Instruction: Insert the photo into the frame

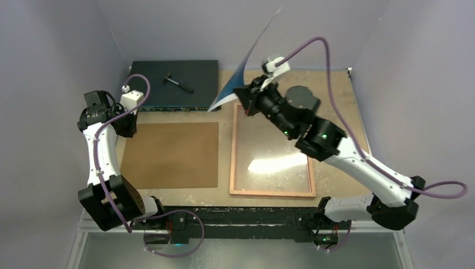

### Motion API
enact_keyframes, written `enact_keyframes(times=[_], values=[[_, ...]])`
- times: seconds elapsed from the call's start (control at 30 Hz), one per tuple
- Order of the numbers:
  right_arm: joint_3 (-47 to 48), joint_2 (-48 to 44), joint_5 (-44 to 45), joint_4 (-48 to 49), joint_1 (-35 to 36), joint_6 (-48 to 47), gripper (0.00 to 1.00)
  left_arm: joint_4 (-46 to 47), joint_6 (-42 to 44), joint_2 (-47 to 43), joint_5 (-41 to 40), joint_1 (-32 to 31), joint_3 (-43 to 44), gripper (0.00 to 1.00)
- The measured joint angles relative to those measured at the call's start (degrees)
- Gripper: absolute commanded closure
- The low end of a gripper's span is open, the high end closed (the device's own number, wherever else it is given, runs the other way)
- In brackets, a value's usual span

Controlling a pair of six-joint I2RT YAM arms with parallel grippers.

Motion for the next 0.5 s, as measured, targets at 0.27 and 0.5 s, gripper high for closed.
enact_keyframes(times=[0.27, 0.5], values=[[13.4, -1.4, 9.0, -18.4, 2.7, -16.0, 1.00, -0.4, -1.1, 0.0, 0.9, 0.0, 0.0, 0.95], [16.2, 15.3, 18.0, -35.7, 13.6, -17.6, 1.00, -0.6, -1.0, 0.0, 1.1, 0.0, 0.0, 0.95]])
